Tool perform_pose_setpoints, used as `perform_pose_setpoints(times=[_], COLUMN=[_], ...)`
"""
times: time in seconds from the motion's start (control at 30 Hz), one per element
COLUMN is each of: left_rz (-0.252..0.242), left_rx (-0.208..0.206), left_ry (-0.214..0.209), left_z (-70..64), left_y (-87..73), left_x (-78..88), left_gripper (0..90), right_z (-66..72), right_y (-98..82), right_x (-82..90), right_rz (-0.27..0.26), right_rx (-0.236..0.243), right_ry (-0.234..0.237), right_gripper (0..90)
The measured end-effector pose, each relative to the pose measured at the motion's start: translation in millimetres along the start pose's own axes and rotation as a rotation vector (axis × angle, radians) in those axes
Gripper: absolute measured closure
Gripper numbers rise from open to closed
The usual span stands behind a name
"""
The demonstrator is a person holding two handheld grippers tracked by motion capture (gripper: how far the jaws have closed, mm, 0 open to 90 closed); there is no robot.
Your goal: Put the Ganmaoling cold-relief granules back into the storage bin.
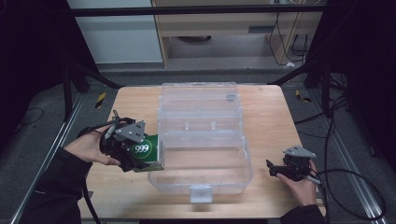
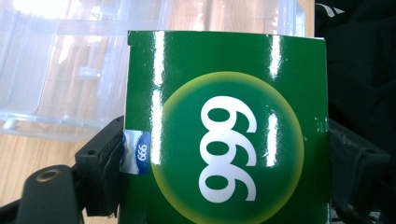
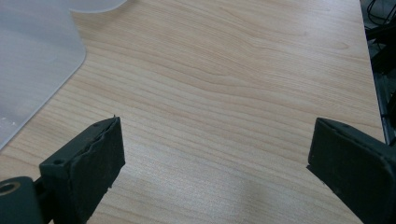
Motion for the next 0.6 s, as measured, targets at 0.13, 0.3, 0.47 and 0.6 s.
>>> perform_pose_setpoints(times=[0.13, 0.3, 0.47, 0.6], left_rz=[-0.021, -0.017, -0.019, -0.008], left_rx=[-0.002, -0.015, -0.011, -0.019], left_ry=[-0.005, -0.01, -0.028, -0.025], left_z=[0.3, 1.5, 2.4, 4.1], left_y=[7.7, 16.6, 24.0, 28.0], left_x=[-3.4, -9.2, -14.9, -19.0], left_gripper=[14.4, 14.4, 14.4, 14.4], right_z=[0.0, -0.3, -0.2, 0.1], right_y=[0.0, 0.1, 0.1, 0.1], right_x=[0.0, 0.2, 0.3, 0.1], right_rz=[0.0, 0.0, 0.0, -0.001], right_rx=[0.001, 0.002, 0.002, 0.004], right_ry=[0.0, -0.001, -0.001, 0.0], right_gripper=[4.0, 4.0, 4.0, 4.0])
Point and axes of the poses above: each handheld gripper's, and its own axes: x roughly backward along the jaws, y roughly out of its top, z roughly to its left, the point moved 5 cm from there along -x, roughly forward along the jaws, and after that the axes turned 10 degrees about z, right-handed, at the moved point
